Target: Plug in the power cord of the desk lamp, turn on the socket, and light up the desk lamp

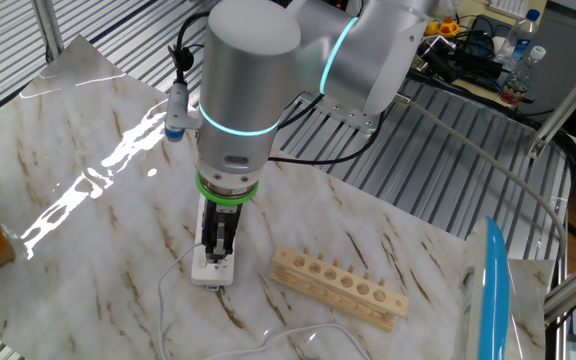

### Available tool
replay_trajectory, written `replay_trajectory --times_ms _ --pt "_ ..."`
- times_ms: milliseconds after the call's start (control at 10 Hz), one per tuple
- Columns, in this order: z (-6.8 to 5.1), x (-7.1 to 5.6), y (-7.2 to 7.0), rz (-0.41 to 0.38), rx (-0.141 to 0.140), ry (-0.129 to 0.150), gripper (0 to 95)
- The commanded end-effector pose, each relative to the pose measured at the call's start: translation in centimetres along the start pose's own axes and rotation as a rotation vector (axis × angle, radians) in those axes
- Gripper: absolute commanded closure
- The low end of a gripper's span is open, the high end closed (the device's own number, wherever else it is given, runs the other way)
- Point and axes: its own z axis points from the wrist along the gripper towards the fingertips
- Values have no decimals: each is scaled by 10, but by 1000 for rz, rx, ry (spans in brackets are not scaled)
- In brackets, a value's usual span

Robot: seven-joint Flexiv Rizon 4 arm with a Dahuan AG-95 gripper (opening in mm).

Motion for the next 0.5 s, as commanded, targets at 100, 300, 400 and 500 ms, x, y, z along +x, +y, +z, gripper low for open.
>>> replay_trajectory --times_ms 100,300,400,500 --pt "1 0 1 -1 3 9 950" --pt "-1 0 1 6 4 18 950" --pt "-1 0 1 1 3 24 950" --pt "-1 0 1 -7 4 25 950"
